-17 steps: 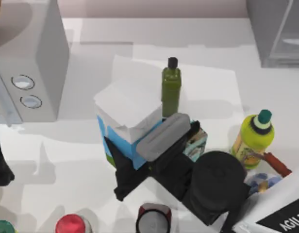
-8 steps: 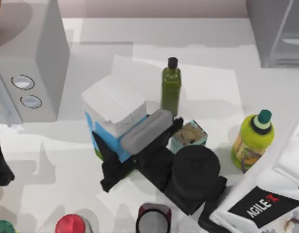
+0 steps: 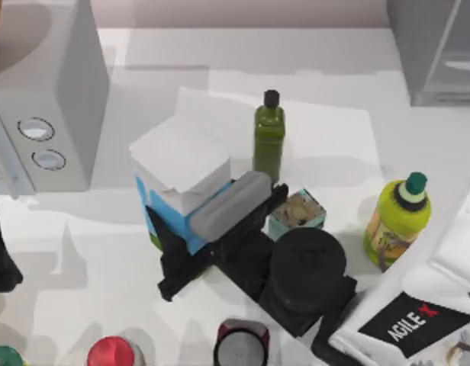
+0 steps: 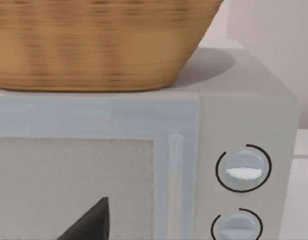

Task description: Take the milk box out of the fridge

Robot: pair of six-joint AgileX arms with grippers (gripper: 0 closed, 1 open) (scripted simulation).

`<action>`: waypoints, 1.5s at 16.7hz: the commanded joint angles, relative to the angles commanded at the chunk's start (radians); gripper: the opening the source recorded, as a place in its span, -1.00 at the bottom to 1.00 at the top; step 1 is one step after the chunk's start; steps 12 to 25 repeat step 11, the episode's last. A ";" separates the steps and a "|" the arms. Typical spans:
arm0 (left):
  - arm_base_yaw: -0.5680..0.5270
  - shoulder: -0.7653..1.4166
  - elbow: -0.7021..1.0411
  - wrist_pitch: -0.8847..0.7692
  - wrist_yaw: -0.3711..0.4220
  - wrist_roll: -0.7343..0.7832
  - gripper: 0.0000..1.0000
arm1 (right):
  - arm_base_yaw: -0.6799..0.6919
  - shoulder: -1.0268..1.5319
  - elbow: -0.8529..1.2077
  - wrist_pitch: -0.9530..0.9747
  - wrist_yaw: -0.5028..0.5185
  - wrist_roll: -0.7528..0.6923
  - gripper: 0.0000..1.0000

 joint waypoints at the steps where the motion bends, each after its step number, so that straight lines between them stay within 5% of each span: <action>1: 0.000 0.000 0.000 0.000 0.000 0.000 1.00 | 0.000 0.000 0.000 0.000 0.000 0.000 0.36; 6: 0.000 0.000 0.000 0.000 0.000 0.000 1.00 | 0.000 0.000 0.000 0.000 0.000 0.000 1.00; 25: 0.000 0.000 0.000 0.000 0.000 0.000 1.00 | 0.000 0.000 0.000 0.000 0.000 0.000 1.00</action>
